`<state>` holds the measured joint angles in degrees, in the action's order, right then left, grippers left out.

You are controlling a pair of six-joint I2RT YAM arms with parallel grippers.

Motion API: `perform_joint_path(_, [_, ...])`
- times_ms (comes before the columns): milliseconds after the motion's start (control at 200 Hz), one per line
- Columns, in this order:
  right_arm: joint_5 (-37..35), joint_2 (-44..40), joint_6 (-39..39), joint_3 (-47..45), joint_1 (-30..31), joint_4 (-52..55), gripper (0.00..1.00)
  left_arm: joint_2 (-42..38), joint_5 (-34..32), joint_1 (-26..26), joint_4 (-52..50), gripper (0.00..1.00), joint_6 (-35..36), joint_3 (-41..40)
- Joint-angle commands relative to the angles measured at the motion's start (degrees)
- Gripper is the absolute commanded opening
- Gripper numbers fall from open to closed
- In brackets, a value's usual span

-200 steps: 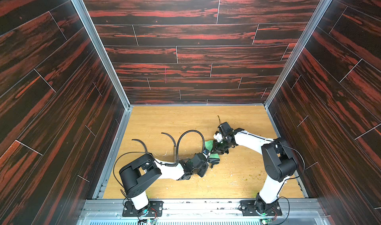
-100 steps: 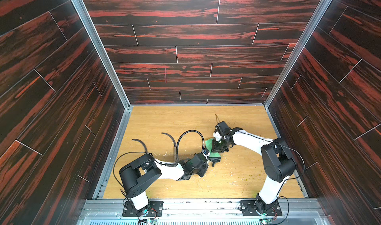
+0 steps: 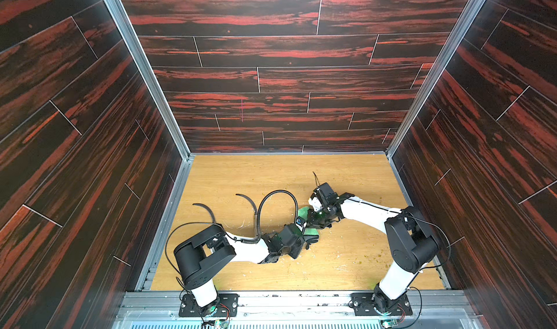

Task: Wipe small sickles with rags
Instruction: Wipe the small sickle.

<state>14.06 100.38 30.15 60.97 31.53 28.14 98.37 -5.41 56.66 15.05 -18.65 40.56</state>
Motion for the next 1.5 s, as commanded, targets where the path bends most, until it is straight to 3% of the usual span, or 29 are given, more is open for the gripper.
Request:
perform_joint_path(0, [-5.83, 3.45, -3.34, -1.6, -4.81, 7.45, 0.0, 0.59, -3.11, -1.12, -1.69, 0.0, -1.01, -0.41])
perform_joint_path(256, [-6.78, 4.0, -5.82, 1.99, -7.18, 9.54, 0.0, 0.9, -3.3, -1.19, -1.68, 0.0, -1.12, -0.22])
perform_joint_path(631, [-4.42, -1.91, -1.43, 0.57, 5.66, 12.4, 0.0, 0.84, -4.16, -1.16, -1.94, 0.0, -1.78, -0.35])
perform_joint_path(817, [-1.18, -1.46, 0.76, -1.79, 8.51, 9.83, 0.0, 0.82, -4.35, -1.18, -1.65, 0.0, -2.08, -0.47])
perform_joint_path(1017, [-1.73, 1.54, -0.03, -4.93, 4.48, 6.97, 0.0, 0.34, -4.69, -1.31, -1.26, 0.0, -2.33, -1.07])
perform_joint_path(1232, [-3.56, 3.58, -1.74, -3.42, -4.51, 4.97, 0.0, 0.33, -4.35, -1.29, -0.95, 0.0, -2.18, -1.28])
perform_joint_path(1493, [-4.9, 0.04, -4.13, -0.14, -9.69, 7.68, 0.0, 0.03, -1.06, -1.32, -5.27, 0.0, -0.59, 0.58])
